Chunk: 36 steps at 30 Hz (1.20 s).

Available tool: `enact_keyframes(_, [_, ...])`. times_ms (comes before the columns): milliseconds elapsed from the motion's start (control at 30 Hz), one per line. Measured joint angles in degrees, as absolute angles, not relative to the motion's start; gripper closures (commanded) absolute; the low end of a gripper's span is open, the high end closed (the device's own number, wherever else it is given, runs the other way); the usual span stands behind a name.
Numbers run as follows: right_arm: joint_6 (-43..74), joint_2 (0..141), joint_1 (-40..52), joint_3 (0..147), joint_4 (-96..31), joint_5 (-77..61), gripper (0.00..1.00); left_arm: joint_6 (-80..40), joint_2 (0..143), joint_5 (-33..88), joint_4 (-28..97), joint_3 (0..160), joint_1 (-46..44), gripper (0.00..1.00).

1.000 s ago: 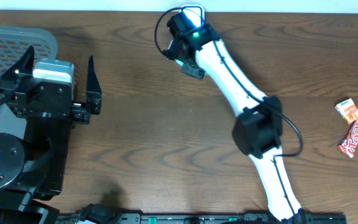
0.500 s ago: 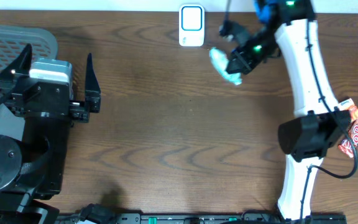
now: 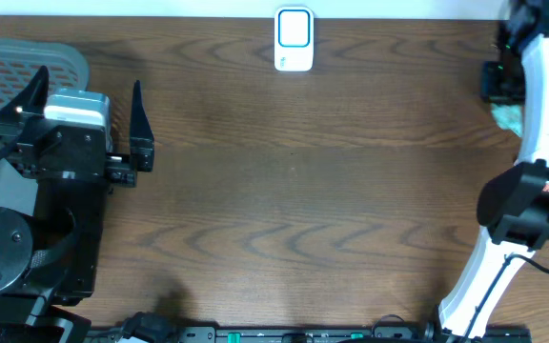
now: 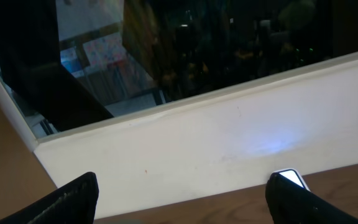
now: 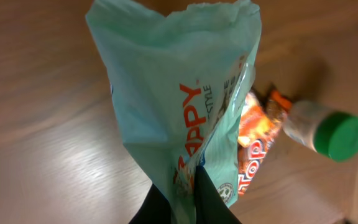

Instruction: Scan the item barcode

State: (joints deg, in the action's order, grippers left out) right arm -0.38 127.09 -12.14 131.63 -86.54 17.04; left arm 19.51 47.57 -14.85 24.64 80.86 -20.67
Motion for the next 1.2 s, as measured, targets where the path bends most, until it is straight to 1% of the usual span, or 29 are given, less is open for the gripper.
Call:
enact_keyframes(167, [6.9, 127.1, -15.7, 118.8, -78.4, 24.4, 0.99, 19.5, 47.6, -14.9, 24.6, 80.9, -20.7, 0.14])
enact_keyframes(333, [9.9, 127.1, -18.1, 107.9, -69.3, 25.0, 0.99, 19.5, 47.6, -14.8, 26.2, 80.9, -20.7, 0.14])
enact_keyframes(367, [10.2, 127.1, -18.4, 106.7, -68.2, 24.4, 0.95, 19.5, 47.6, -14.9, 26.5, 80.9, -20.7, 0.14])
enact_keyframes(400, [10.3, 127.1, -18.7, 105.8, -67.2, 23.7, 0.83, 19.5, 47.6, -14.9, 26.4, 80.9, -20.7, 0.14])
enact_keyframes(467, [11.2, 127.1, -19.1, 104.9, -65.8, 22.4, 0.45, 19.5, 47.6, -14.8, 25.8, 80.9, -20.7, 0.14])
enact_keyframes(500, [11.1, 127.1, -19.2, 104.9, -65.2, 22.0, 0.21, 19.5, 47.6, -14.8, 25.5, 80.9, -20.7, 0.14])
enact_keyframes(533, [11.1, 127.1, -19.2, 104.9, -64.6, 21.5, 0.01, 19.5, 47.6, -14.8, 25.5, 80.9, -20.7, 0.14])
enact_keyframes(667, [9.8, 127.1, -19.2, 104.9, -63.0, 20.7, 0.01, 19.9, 47.6, -15.8, 24.2, 80.9, -20.7, 0.14])
enact_keyframes(833, [7.8, 127.1, -19.2, 105.2, -63.2, 19.6, 0.01, 20.5, 47.5, -22.3, 20.9, 80.9, -20.7, 0.14])
enact_keyframes(967, [5.4, 127.1, -19.2, 108.8, -65.8, 14.7, 0.01, 20.9, 47.5, -25.6, 20.6, 80.9, -20.7, 0.14])
enact_keyframes(1100, [2.3, 127.1, -19.2, 118.1, -70.6, 8.0, 0.01, 21.1, 46.6, -27.2, 20.6, 80.9, -20.7, 0.14])
enact_keyframes(1200, [0.8, 127.1, -19.2, 127.7, -73.0, 3.3, 0.01, 21.7, 44.8, -27.6, 20.6, 80.9, -20.7, 0.14])
